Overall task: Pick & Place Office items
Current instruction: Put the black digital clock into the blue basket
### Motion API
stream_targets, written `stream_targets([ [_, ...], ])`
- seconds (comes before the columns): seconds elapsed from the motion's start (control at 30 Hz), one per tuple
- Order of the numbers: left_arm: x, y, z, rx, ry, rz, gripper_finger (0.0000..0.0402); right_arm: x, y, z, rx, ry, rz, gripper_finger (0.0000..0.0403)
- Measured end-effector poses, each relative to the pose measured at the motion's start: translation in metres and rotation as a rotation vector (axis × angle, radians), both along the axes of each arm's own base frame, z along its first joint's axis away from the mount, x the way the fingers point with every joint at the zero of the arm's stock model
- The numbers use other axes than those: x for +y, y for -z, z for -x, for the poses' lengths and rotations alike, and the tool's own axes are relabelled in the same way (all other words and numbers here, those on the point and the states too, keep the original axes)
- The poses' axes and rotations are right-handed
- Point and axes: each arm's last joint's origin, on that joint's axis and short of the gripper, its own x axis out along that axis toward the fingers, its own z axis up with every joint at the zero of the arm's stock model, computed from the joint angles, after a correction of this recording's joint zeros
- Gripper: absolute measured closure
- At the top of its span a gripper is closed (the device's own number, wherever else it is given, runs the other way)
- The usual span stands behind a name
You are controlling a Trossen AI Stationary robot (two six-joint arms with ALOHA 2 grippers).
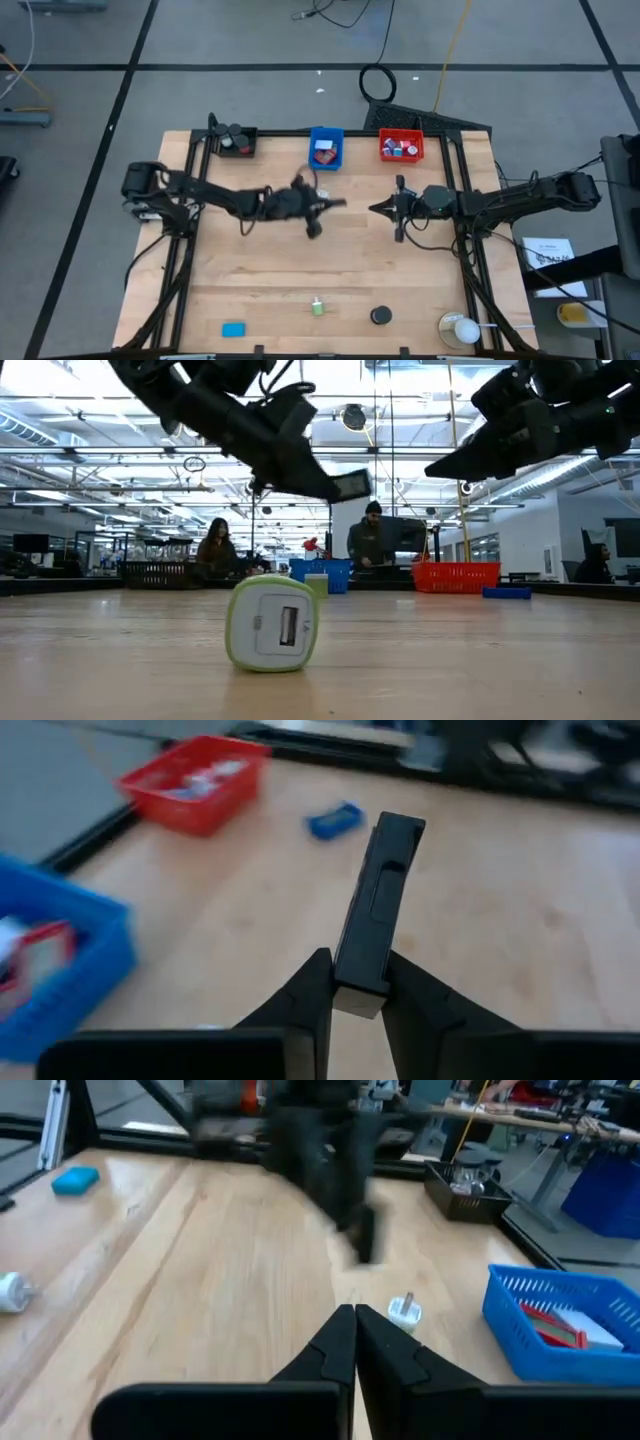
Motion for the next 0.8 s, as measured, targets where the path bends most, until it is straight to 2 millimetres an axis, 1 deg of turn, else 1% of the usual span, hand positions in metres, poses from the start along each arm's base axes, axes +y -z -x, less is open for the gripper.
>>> stream_targets([
  [0.07, 0.015, -0.011, 0.009, 0.001, -0.066, 0.040, 0.0329, 0.000, 0.000, -0.001, -0.006, 0.000, 0.001, 0.0401],
  [0.13, 0.031, -0.020, 0.013, -0.035, -0.127, 0.066, 0.0331, 0.000, 0.001, 0.000, 0.002, 0.001, 0.002, 0.0402],
  [0.23, 0.057, -0.026, 0.021, -0.054, -0.226, 0.102, 0.0337, 0.000, -0.001, -0.001, -0.012, 0.001, 0.002, 0.0402],
  [0.33, 0.085, -0.024, 0.027, -0.064, -0.325, 0.140, 0.0337, 0.000, 0.000, -0.002, -0.012, 0.000, 0.006, 0.0402],
  [0.4, 0.103, -0.020, 0.029, -0.079, -0.389, 0.156, 0.0335, 0.000, 0.000, -0.001, -0.010, -0.001, 0.012, 0.0402],
  [0.47, 0.121, -0.015, 0.033, -0.058, -0.450, 0.172, 0.0332, 0.000, 0.000, -0.002, -0.012, -0.002, 0.016, 0.0402],
  [0.6, 0.152, -0.012, 0.028, -0.071, -0.491, 0.206, 0.0330, 0.000, -0.001, -0.002, -0.019, -0.003, 0.021, 0.0402],
  [0.67, 0.163, -0.010, 0.019, -0.064, -0.484, 0.225, 0.0329, -0.001, -0.001, -0.002, -0.022, -0.001, 0.023, 0.0402],
  [0.8, 0.180, -0.001, 0.000, 0.037, -0.506, 0.244, 0.0328, -0.001, -0.002, -0.002, -0.025, -0.001, 0.023, 0.0402],
])
